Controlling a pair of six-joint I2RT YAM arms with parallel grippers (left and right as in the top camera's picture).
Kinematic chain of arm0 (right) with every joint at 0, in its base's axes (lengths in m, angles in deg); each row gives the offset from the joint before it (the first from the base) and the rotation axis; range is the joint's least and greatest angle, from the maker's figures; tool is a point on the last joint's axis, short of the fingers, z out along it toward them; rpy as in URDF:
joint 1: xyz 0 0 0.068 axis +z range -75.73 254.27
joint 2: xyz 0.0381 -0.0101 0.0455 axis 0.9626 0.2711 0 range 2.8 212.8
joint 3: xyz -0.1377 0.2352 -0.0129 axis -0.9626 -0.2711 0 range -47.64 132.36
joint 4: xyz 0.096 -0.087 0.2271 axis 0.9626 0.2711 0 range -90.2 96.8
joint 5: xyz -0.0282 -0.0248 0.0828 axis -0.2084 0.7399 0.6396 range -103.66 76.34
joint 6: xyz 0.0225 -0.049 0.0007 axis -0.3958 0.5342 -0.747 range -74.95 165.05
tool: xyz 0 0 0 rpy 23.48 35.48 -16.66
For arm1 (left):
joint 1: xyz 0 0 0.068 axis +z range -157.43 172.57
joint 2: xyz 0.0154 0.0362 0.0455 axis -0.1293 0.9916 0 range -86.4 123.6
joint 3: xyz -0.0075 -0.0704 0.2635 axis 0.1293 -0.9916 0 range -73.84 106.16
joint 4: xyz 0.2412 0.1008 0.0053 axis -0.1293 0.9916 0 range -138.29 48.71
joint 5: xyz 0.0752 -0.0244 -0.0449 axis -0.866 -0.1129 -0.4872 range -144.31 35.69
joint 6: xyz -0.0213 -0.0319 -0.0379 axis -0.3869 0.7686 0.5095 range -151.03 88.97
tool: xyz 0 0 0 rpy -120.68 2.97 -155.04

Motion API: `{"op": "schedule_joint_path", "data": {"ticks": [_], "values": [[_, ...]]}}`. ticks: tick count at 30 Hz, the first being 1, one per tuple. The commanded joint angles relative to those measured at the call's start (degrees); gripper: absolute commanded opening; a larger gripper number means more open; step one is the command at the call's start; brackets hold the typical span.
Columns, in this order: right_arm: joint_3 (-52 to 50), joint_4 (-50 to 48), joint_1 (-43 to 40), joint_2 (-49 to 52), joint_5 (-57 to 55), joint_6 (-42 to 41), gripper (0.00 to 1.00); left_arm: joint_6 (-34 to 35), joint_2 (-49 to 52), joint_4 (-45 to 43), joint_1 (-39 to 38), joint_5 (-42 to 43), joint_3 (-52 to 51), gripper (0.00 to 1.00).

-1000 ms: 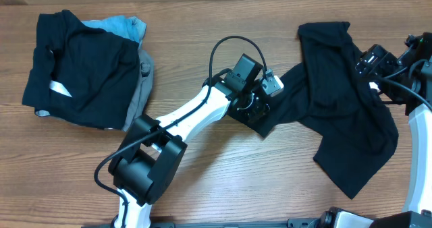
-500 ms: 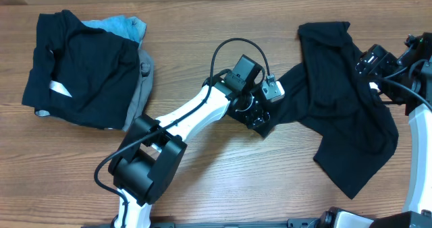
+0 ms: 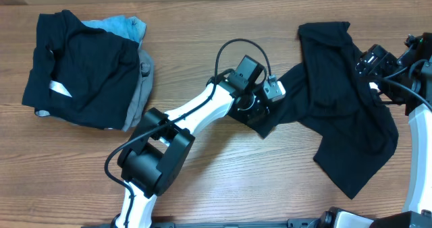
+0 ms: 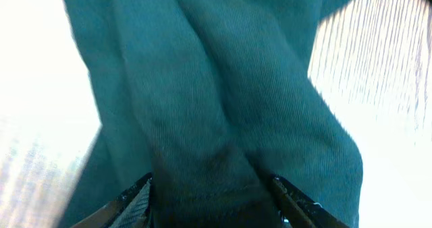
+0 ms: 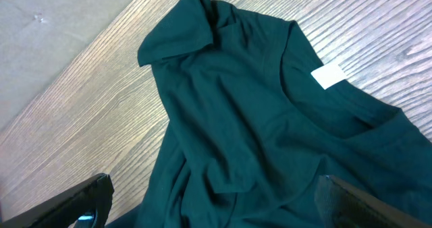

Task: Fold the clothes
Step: 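Reach left gripper to the t-shirt's left sleeve and grasp it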

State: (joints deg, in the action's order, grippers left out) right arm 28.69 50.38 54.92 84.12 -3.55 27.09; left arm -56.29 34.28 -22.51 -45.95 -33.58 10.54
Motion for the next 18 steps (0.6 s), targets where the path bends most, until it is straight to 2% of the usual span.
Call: {"op": "schedule_joint_path", "data": {"ticks": [1,4,10,12,16,18], "values": [[0.2,-0.1,0.1,-0.3,0.0,0.4,1.0,1.3,0.3,0.2,0.3,-0.1,4.5,0.55],[0.2,-0.1,0.1,-0.2,0.0,0.4,1.0,1.3,0.3,0.2,0.3,-0.2,5.0,0.48],[0.2,-0.1,0.1,-0.3,0.0,0.4,1.0,1.3,0.3,0.3,0.4,-0.3,5.0,0.07],[0.2,0.0,0.1,-0.2,0.0,0.4,1.0,2.0,0.3,-0.7,0.9,-3.4,5.3,0.04],[0.2,0.8,0.1,-0.2,0.0,0.4,1.0,6.3,0.3,-3.7,4.3,-17.8,7.6,0.04],[0.2,1.0,0.1,-0.2,0.0,0.4,1.0,7.4,0.3,-6.3,7.1,-19.7,8.6,0.04]]}}
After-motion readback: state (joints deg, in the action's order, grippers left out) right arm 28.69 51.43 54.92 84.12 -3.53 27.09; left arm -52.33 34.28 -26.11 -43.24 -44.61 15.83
